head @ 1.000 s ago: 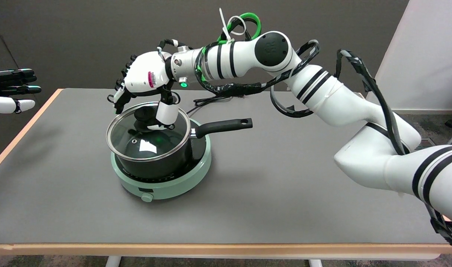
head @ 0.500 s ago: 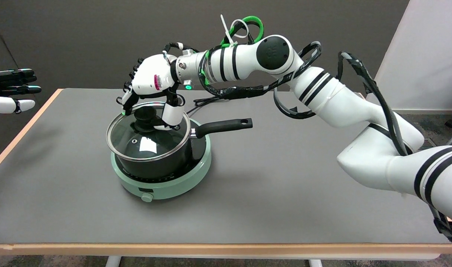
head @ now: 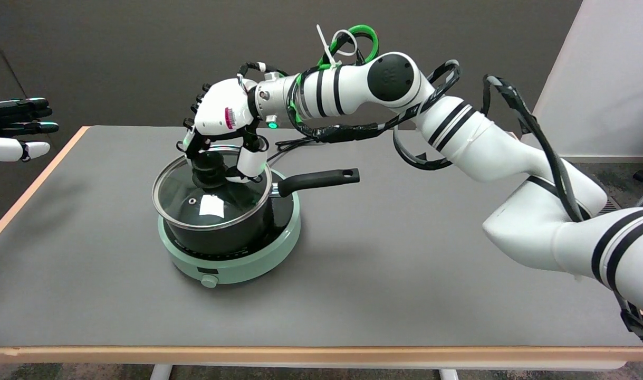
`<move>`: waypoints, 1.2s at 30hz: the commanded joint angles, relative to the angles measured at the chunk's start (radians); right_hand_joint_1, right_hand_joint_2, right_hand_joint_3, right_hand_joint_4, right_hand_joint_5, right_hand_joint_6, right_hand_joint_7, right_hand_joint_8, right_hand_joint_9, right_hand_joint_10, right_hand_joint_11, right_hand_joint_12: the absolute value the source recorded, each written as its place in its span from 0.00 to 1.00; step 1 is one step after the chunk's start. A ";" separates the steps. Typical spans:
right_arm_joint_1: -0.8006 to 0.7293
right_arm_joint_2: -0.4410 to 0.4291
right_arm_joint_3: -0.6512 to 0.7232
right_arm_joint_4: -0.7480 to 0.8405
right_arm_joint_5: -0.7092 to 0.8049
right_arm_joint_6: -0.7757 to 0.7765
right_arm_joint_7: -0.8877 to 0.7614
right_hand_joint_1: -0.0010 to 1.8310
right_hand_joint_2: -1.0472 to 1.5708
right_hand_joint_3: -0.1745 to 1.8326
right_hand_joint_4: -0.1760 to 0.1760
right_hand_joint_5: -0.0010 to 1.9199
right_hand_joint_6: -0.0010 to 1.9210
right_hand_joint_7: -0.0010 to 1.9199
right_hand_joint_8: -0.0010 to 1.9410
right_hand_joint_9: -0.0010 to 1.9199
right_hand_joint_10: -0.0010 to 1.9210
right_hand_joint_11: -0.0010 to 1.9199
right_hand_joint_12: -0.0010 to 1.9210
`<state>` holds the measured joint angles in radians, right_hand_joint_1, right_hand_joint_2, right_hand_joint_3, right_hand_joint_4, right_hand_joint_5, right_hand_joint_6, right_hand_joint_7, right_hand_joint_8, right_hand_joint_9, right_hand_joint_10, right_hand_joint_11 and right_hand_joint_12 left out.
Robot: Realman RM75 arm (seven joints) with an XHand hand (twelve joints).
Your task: Pick up the pot lid.
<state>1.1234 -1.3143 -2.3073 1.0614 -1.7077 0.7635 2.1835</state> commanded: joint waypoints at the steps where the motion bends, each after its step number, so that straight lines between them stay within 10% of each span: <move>1: -0.004 0.014 -0.005 -0.002 0.010 -0.013 0.000 0.45 0.66 0.51 1.00 0.34 0.27 0.41 0.16 0.38 0.26 0.24 0.51; 36: -0.007 0.016 -0.005 0.033 0.088 -0.009 0.004 0.45 0.62 0.56 0.89 0.23 0.10 0.34 0.11 0.37 0.27 0.28 0.55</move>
<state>1.1176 -1.2987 -2.3120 1.0829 -1.6426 0.7523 2.1863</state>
